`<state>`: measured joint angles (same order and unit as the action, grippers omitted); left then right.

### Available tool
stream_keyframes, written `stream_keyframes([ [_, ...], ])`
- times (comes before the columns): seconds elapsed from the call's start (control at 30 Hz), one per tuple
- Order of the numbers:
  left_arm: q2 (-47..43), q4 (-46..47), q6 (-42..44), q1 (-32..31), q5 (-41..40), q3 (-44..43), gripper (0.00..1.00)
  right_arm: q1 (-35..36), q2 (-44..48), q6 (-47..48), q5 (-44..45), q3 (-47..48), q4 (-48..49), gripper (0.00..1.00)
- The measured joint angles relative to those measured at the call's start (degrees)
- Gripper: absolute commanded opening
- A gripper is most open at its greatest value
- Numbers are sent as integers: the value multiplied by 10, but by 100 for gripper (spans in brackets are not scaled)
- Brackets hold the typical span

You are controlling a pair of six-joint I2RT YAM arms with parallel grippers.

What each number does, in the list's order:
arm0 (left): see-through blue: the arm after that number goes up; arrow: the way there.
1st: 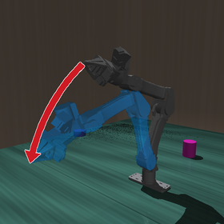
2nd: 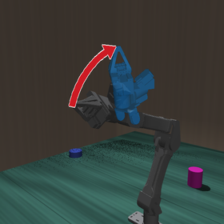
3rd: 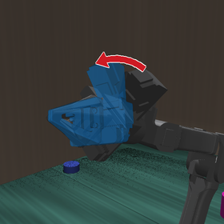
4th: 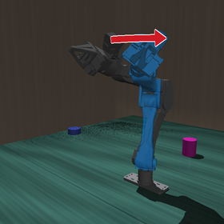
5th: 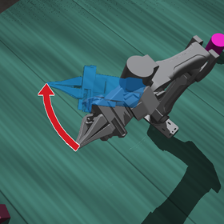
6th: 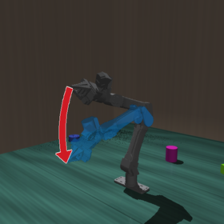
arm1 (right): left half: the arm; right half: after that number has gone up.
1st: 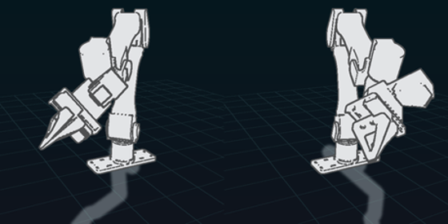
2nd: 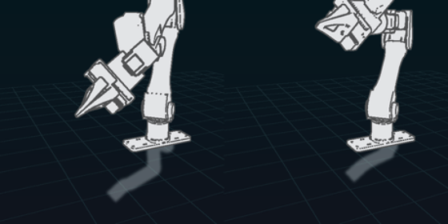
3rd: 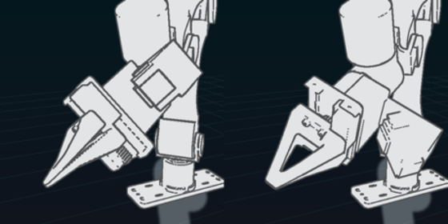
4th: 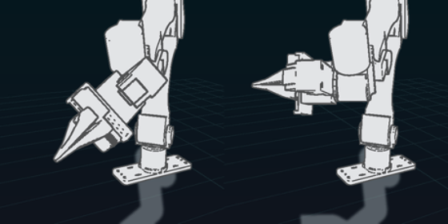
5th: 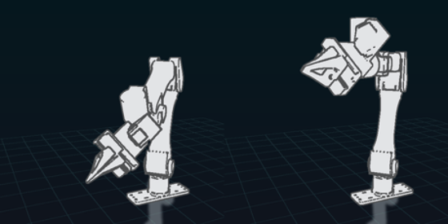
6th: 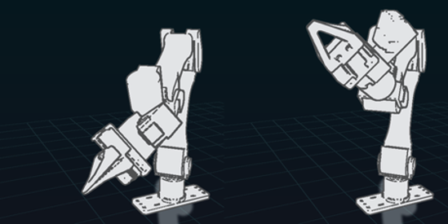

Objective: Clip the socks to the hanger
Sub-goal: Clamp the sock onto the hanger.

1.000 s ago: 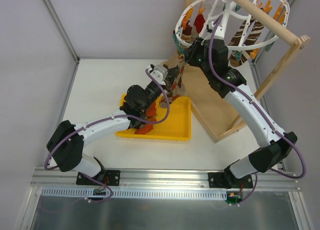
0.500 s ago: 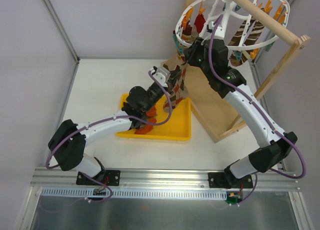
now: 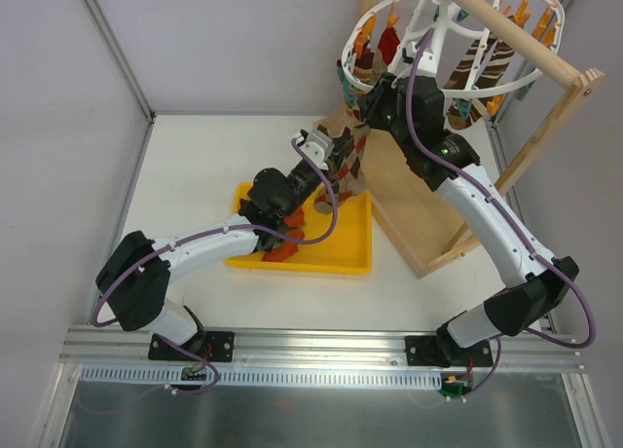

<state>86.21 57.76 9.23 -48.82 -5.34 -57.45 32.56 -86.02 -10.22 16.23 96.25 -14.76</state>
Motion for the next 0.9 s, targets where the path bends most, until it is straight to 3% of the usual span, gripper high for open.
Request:
stream_keyframes([
  [0.9,12,3,18,-8,-12,-7,0,0,-12,7,15,19,-21,1],
])
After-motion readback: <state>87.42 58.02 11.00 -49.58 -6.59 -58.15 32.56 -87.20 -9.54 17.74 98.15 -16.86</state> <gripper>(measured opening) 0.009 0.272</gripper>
